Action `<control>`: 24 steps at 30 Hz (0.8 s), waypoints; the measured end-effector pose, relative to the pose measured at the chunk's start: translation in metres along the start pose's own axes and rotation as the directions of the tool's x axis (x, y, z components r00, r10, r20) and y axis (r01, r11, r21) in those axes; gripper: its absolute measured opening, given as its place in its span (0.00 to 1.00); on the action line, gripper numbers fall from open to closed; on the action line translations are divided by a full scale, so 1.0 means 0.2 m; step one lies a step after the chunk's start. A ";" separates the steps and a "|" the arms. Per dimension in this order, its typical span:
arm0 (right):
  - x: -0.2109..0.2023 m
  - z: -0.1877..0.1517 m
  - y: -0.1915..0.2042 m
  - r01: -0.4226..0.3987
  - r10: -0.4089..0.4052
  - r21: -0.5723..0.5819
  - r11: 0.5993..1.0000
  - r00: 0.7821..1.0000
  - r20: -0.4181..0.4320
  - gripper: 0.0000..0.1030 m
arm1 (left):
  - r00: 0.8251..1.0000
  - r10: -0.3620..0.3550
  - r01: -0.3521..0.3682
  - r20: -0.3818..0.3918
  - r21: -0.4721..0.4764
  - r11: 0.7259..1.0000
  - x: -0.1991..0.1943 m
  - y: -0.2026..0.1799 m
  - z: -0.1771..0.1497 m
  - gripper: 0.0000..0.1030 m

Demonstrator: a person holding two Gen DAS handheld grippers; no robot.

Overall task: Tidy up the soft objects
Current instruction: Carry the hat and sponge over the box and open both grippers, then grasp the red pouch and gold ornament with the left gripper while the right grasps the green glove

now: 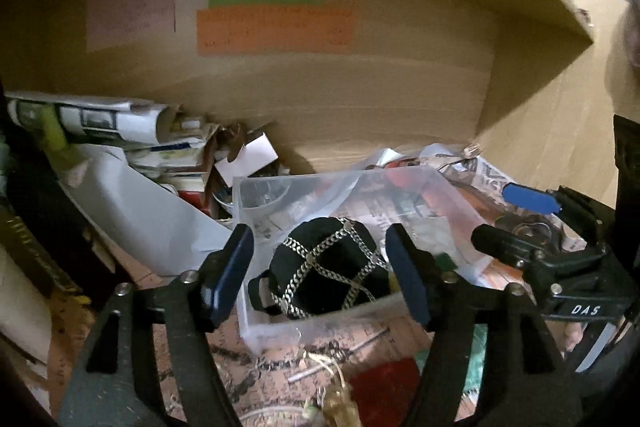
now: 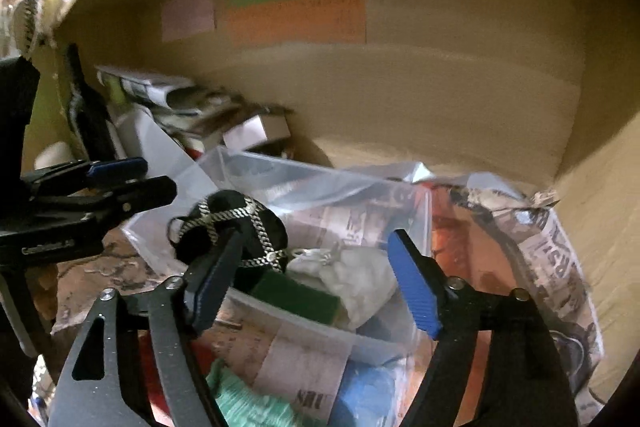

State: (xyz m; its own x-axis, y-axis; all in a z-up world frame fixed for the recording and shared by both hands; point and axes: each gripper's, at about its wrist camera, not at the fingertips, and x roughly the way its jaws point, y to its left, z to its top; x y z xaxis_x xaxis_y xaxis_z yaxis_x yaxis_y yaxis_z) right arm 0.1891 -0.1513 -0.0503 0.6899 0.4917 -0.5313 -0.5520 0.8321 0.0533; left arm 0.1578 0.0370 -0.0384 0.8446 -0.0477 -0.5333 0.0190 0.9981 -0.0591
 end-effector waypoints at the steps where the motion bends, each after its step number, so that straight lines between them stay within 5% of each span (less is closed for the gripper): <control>1: -0.03 -0.01 0.01 0.003 -0.003 -0.005 1.000 1.000 0.011 0.78 | 1.000 0.000 0.000 0.003 0.004 1.000 -0.03 -0.01 -0.01 0.71; 10: -0.17 -0.18 0.04 0.002 -0.002 -0.005 1.000 1.000 0.004 0.80 | 0.999 -0.003 0.004 -0.047 0.011 1.000 -0.13 -0.04 -0.19 0.87; 19: -0.08 -0.40 0.03 -0.025 0.030 0.039 0.999 0.990 -0.139 0.80 | 0.979 -0.046 0.047 -0.200 0.000 0.999 -0.02 -0.07 -0.42 0.86; 24: -0.02 -0.48 0.02 -0.040 0.052 0.065 0.997 0.979 -0.196 0.77 | 0.967 -0.067 0.064 -0.246 -0.018 0.998 0.04 -0.07 -0.48 0.73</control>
State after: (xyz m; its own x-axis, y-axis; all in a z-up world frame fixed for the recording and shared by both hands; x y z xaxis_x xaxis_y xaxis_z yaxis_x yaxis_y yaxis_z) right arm 0.1387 -0.1758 -0.1296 0.5552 0.4745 -0.6831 -0.5472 0.8269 0.1296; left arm 0.1118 0.0180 -0.1233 0.6841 -0.1223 -0.7191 0.0633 0.9921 -0.1085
